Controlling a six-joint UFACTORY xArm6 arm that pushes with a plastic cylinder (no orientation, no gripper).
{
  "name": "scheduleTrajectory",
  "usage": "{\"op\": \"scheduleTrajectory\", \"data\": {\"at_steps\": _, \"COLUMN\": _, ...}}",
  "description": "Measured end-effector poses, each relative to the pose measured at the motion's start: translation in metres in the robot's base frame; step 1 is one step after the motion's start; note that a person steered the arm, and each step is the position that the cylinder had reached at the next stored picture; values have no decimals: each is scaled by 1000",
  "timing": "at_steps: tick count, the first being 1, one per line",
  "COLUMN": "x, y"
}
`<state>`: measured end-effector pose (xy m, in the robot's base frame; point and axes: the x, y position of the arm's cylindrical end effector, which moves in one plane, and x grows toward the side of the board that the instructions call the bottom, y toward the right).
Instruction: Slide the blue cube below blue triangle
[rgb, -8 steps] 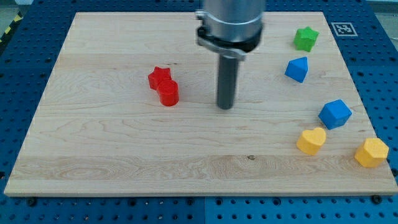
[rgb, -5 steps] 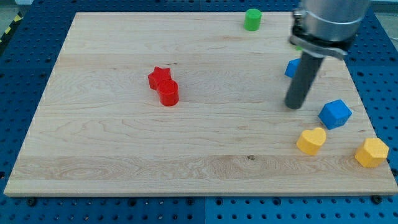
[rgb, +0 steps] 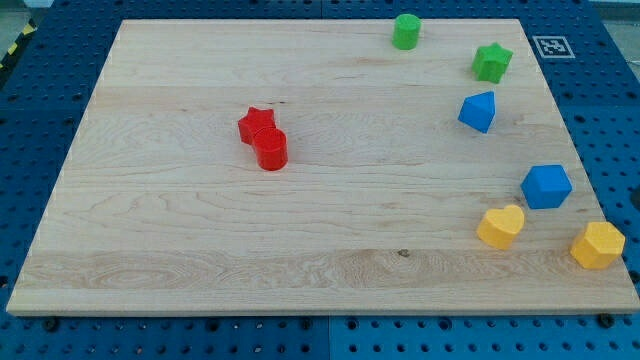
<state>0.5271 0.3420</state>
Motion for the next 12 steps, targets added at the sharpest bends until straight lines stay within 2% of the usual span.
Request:
{"op": "scheduleTrajectory", "data": {"at_steps": 2, "x": -6, "y": -81}}
{"op": "scheduleTrajectory", "data": {"at_steps": 6, "x": -12, "y": -105}}
{"op": "scheduleTrajectory", "data": {"at_steps": 8, "x": -20, "y": -138}}
{"op": "scheduleTrajectory", "data": {"at_steps": 10, "x": -46, "y": -153}}
{"op": "scheduleTrajectory", "data": {"at_steps": 12, "x": -90, "y": -153}}
